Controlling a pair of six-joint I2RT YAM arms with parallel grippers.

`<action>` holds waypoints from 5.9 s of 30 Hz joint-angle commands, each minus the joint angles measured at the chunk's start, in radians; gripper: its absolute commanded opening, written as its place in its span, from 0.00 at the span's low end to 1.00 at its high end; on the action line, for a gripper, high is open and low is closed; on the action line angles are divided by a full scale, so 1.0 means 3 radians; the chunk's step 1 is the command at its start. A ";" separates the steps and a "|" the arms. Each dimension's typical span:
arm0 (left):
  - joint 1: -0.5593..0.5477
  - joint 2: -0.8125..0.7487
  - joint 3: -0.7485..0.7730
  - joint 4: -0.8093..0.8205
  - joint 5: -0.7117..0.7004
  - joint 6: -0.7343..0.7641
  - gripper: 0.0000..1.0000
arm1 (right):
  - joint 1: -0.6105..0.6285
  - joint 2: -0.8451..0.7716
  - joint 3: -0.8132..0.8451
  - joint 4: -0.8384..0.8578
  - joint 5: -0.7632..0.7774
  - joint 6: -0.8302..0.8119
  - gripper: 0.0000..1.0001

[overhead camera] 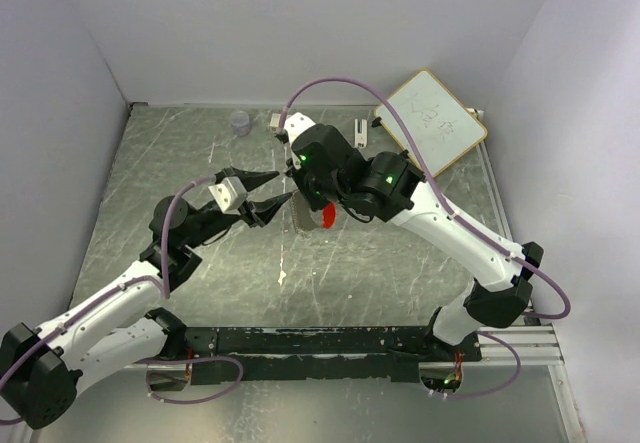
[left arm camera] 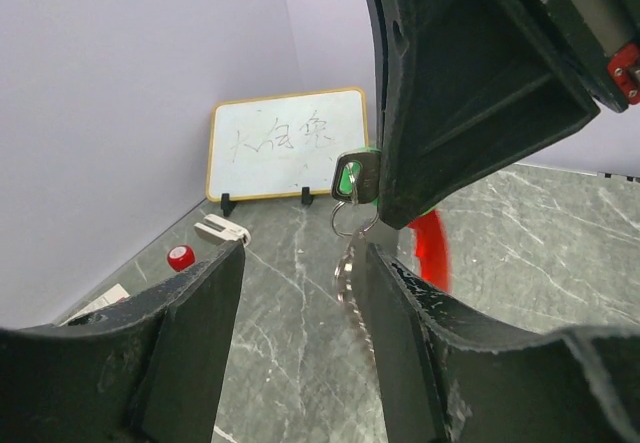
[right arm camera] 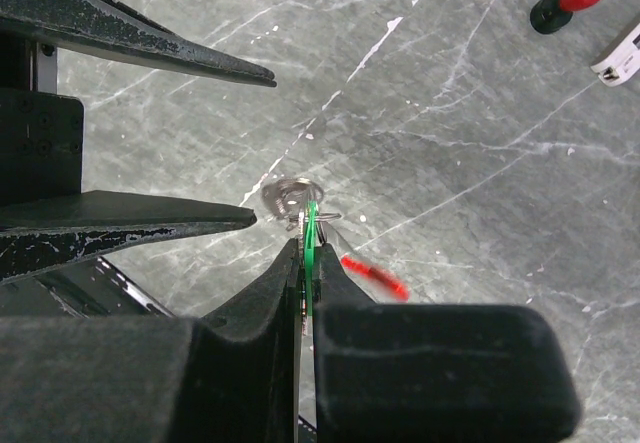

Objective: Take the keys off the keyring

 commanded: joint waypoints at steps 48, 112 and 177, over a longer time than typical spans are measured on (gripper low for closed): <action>0.0016 0.0572 -0.0025 0.1131 0.0566 -0.0136 0.13 | 0.0003 -0.0131 -0.0196 0.0244 -0.0125 -0.0089 0.00; 0.0013 0.0467 -0.0299 0.1412 0.0246 -0.0452 0.56 | 0.0007 -0.0312 -0.0484 0.0446 0.0004 -0.0105 0.00; 0.0013 0.1022 0.0021 0.1653 0.0636 -0.0405 0.13 | 0.0026 -0.0370 -0.0538 0.0524 -0.0082 -0.0141 0.00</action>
